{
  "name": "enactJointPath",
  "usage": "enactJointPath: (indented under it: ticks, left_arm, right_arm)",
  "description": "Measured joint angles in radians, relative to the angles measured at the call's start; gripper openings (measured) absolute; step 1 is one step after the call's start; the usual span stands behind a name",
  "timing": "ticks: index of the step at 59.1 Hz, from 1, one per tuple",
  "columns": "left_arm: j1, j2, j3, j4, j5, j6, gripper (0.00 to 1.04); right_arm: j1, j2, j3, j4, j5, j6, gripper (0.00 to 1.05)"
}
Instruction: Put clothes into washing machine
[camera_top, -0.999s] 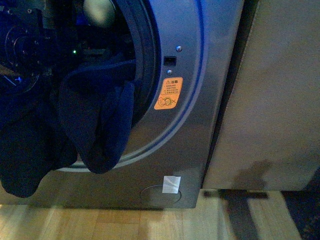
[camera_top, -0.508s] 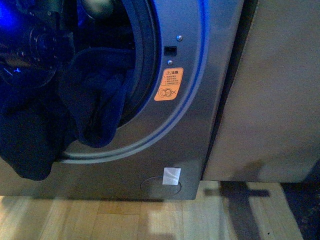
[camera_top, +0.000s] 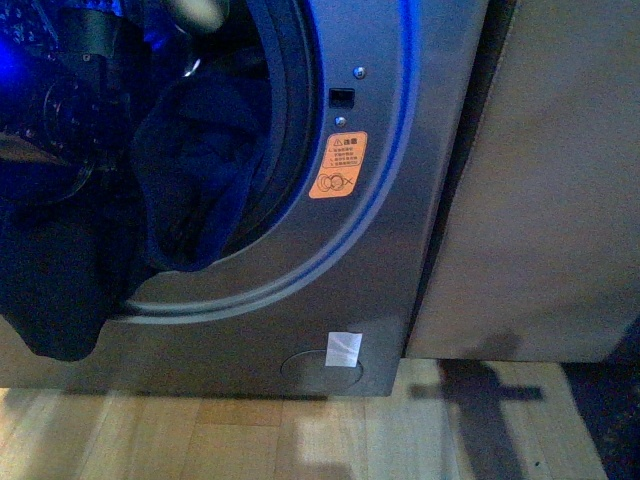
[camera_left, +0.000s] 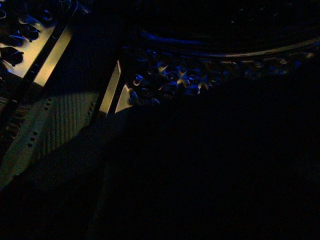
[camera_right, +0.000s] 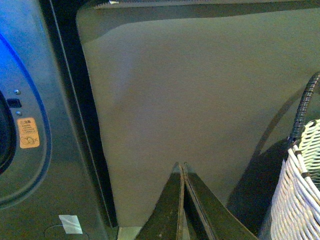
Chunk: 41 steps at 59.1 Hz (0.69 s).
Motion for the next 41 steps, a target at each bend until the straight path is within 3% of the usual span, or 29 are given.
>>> enactJointPath:
  ticks: [41]
  left_arm:
    - [-0.006,-0.454,-0.665,0.257,0.179,0.002,0.98]
  right_arm:
    - [0.000,0.000,0.000,-0.001,0.000,0.000,0.02]
